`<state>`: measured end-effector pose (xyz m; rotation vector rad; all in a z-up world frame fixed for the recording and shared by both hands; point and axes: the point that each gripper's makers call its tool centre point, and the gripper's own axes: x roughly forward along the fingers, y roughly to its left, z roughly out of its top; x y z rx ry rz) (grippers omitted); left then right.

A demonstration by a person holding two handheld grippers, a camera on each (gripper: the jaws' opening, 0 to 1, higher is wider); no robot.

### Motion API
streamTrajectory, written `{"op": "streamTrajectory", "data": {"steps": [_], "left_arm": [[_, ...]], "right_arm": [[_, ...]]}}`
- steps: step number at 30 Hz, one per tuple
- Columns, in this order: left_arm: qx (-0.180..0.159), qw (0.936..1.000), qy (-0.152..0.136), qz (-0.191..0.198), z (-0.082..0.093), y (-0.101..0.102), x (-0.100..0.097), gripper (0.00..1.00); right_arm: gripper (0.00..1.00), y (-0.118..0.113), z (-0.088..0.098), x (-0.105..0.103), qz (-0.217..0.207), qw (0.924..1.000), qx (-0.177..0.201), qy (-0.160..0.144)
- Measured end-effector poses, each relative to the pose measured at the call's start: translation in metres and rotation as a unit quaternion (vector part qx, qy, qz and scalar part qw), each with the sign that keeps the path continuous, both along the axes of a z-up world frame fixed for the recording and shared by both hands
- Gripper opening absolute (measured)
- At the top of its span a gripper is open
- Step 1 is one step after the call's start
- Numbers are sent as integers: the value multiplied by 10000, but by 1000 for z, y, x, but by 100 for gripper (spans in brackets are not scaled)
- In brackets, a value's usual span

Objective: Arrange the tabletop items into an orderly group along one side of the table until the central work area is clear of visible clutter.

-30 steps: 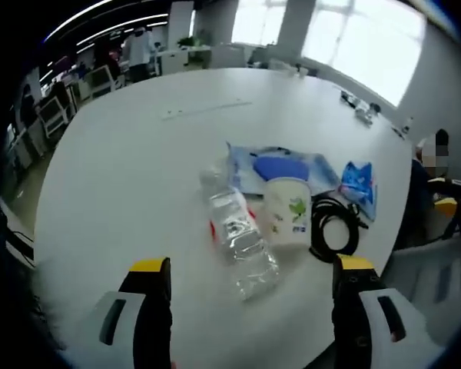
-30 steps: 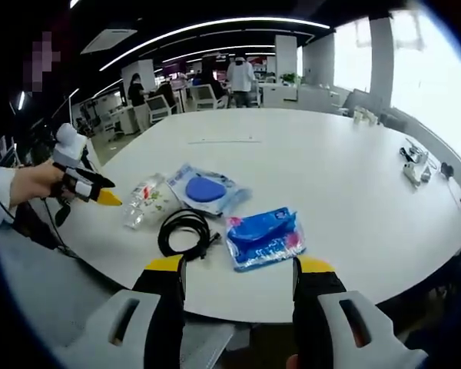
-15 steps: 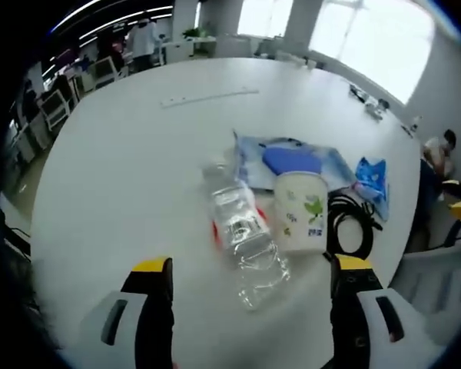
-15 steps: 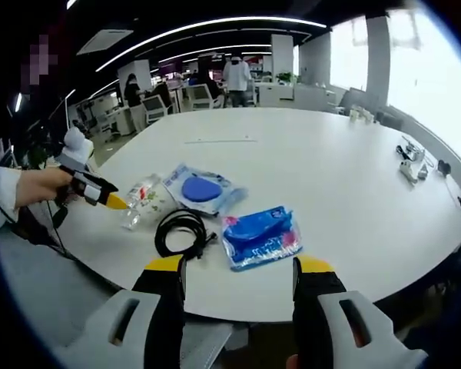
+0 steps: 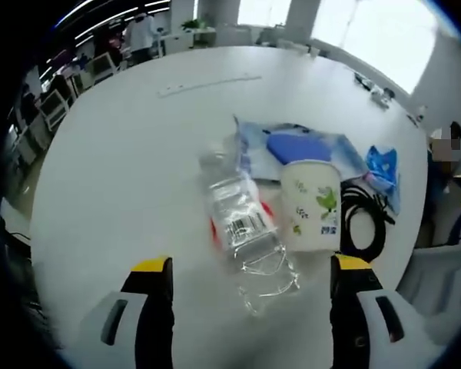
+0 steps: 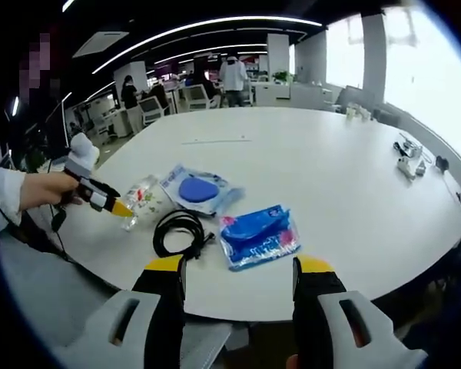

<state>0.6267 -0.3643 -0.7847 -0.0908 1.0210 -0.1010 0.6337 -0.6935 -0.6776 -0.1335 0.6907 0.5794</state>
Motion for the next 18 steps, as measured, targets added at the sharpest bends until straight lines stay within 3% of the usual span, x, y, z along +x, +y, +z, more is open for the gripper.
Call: {"op": "streamTrajectory", "data": {"steps": [18], "left_arm": [[-48, 9996, 217, 161, -16, -9, 4, 78]], "right_arm": [[52, -3, 1, 1, -80, 10000, 25, -36]]}}
